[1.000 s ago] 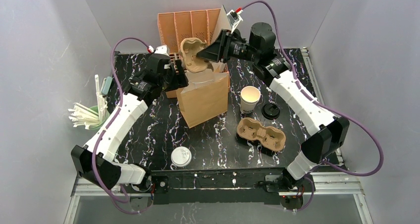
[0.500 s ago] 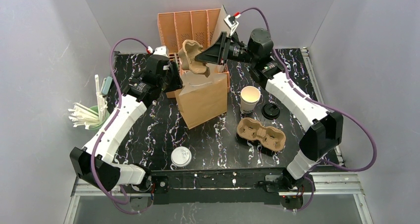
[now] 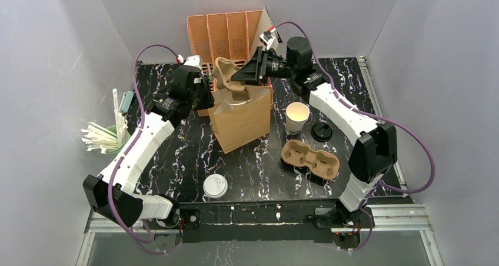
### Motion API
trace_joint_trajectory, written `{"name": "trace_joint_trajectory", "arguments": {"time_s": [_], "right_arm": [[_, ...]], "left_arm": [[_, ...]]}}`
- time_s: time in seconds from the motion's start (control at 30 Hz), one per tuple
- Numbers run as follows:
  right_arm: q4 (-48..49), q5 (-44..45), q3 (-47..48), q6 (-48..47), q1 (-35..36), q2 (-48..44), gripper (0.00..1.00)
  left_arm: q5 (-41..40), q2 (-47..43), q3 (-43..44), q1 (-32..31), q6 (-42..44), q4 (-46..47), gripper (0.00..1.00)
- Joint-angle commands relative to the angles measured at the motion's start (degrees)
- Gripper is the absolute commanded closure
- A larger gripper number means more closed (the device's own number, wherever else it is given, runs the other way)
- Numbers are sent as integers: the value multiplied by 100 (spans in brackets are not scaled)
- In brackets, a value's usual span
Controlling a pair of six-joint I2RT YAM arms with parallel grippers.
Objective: Pack the takeout coffee
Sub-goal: Place the cup tray in the takeout bag.
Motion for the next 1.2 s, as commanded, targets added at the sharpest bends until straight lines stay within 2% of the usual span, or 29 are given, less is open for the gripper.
{"name": "trace_joint_trajectory", "arguments": {"time_s": [0.0,0.3,0.47,0.93,1.17], "right_arm": [[-60,-223,26,87,-75,17,67],[-641,-140,-51,-202,-150,-154,67],[-1854,256,398,-998,-153,-154,66],[-3815,1788,1212,-2467,-154,-29,65],[-4880,2456,2015,-3307,126,391,64]], "left_arm": [[86,-12,151,49,231,-203,76],[-140,54,210,49,371,-277,89],[-249,76,326,49,416,-361,96],[-231,98,406,49,564,-445,100],[42,170,423,49,568,-407,100]]}}
